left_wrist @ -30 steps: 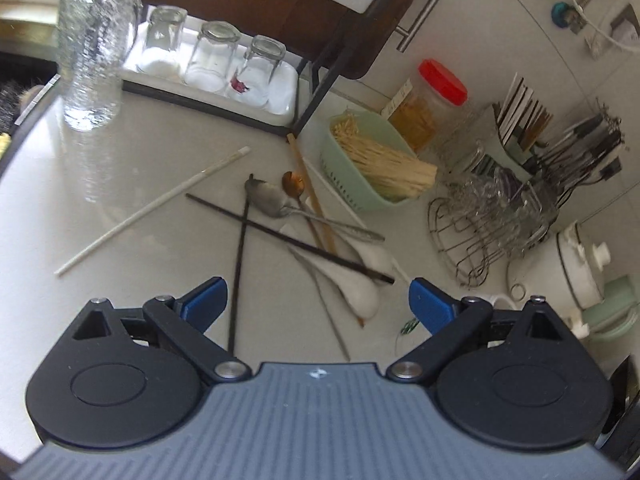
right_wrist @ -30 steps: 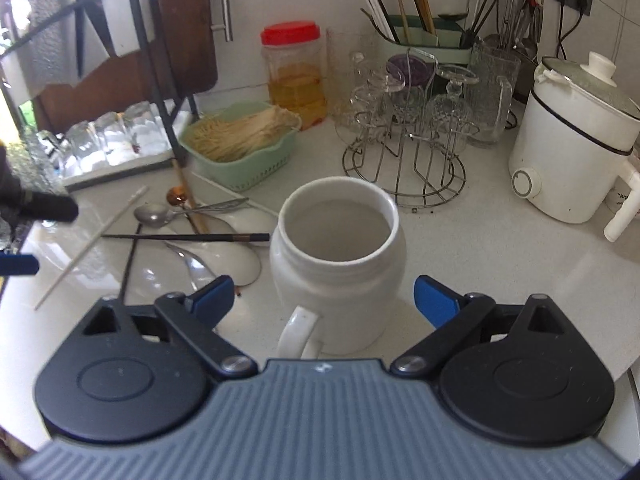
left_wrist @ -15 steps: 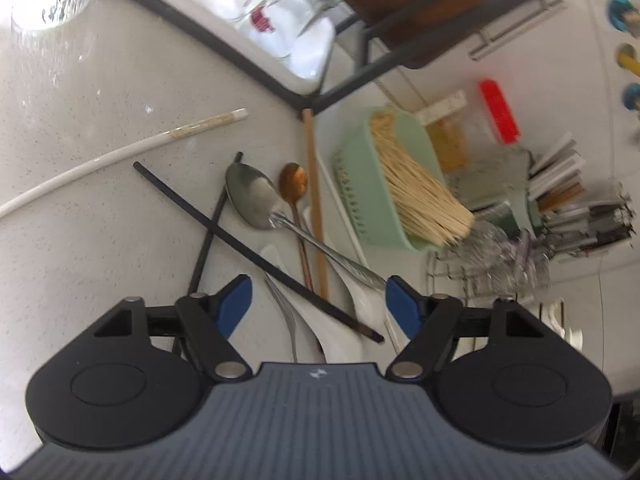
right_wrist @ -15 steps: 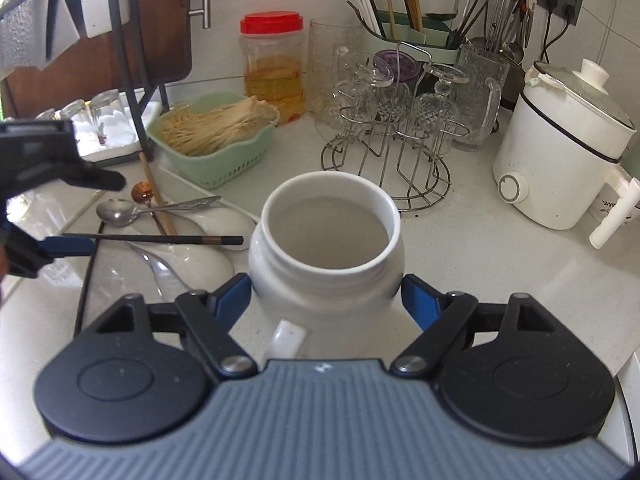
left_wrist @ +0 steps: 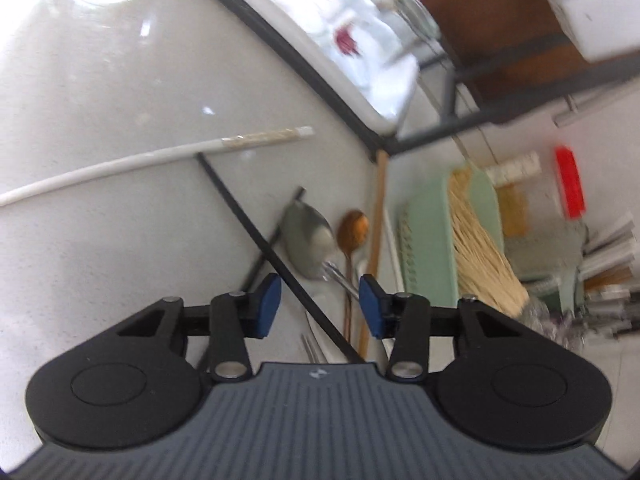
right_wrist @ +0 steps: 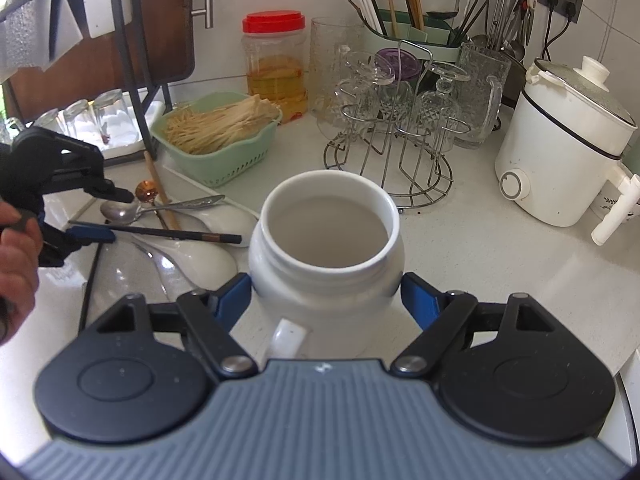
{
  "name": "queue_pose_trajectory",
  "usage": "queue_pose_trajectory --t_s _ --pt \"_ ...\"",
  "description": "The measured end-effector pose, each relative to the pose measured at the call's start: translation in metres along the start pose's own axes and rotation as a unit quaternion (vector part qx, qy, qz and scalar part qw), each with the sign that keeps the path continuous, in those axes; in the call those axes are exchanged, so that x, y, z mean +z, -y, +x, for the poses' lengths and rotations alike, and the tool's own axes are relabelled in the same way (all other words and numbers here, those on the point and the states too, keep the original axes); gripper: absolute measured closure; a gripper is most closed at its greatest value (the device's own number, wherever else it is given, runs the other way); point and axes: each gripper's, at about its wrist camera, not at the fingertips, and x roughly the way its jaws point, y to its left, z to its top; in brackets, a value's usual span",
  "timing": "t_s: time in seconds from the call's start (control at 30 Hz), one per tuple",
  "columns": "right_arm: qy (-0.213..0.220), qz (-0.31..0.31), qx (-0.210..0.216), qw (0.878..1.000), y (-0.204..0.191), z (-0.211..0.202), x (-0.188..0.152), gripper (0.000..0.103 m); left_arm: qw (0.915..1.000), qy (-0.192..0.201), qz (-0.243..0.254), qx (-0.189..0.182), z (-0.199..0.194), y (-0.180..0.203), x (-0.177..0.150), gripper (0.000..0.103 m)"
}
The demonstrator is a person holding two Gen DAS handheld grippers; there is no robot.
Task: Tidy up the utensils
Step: 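Close the right tool around the white jar while the left tool approaches the black chopsticks, then grasp one black chopstick with the left tool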
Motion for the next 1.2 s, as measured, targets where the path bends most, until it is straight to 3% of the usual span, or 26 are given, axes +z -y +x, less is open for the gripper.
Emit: queue_pose_trajectory --t_s 0.1,0.3,0.37,0.57,0.73,1.2 --pt "-0.001 -0.001 0.0 1.0 0.0 0.001 0.001 0.019 0.9994 0.017 -0.021 0.021 -0.002 0.001 0.007 0.054" --pt "-0.003 -0.002 -0.002 1.0 -0.001 0.001 0.0 0.019 0.9977 0.02 -0.014 0.064 0.004 0.009 0.016 0.075" --pt "-0.004 -0.002 -0.002 1.0 -0.001 0.001 0.0 0.019 0.9974 0.013 -0.006 0.071 0.009 0.01 0.017 0.087" --pt "-0.003 0.0 -0.002 1.0 -0.002 0.001 0.0 0.019 0.9967 0.011 0.042 0.07 0.014 0.016 0.016 0.088" --pt "0.0 -0.002 -0.001 1.0 -0.001 0.001 -0.001 0.019 0.9971 -0.007 0.048 0.059 0.012 0.012 0.013 0.092" --pt "0.008 -0.027 -0.002 1.0 -0.002 0.0 -0.005 0.019 0.9921 0.0 0.124 0.019 -0.024 0.018 -0.009 0.097"
